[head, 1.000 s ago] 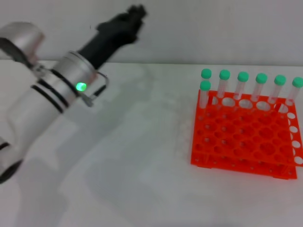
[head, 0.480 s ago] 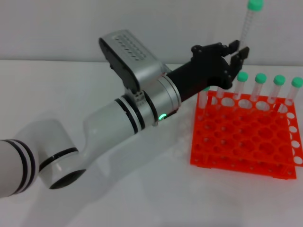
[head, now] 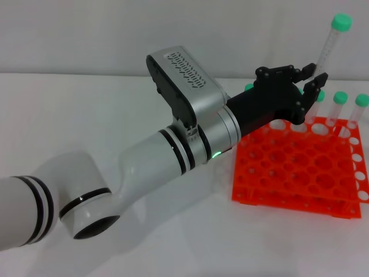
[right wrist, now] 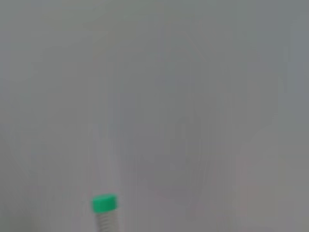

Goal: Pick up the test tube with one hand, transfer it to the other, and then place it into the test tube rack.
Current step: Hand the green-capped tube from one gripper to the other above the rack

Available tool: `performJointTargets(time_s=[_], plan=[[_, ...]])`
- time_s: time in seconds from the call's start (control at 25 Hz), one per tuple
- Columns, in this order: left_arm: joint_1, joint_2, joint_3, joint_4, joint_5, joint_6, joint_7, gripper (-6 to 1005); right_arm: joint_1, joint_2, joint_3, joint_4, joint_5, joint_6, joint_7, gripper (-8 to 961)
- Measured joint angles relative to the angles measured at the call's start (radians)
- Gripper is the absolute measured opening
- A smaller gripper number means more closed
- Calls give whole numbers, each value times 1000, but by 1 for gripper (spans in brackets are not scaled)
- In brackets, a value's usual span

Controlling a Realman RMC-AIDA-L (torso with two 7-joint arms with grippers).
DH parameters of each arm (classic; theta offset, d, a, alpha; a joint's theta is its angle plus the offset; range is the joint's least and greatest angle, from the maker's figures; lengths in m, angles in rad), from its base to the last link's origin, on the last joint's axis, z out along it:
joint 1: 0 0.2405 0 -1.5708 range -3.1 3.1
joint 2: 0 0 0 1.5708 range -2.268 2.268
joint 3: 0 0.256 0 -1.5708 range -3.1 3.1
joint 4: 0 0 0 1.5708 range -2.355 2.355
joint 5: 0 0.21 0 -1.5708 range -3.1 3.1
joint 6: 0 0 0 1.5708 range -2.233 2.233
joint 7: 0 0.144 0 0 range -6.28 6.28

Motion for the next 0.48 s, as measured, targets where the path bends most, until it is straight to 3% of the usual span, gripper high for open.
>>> performJointTargets(time_s=[0.24, 0.48], plan=[[12, 0, 3, 5, 1, -1, 1, 181, 77, 37, -6, -1, -56, -15, -2, 856], [23, 0, 3, 8, 2, -1, -1, 181, 93, 35, -41, -11, -60, 6, 21, 846]])
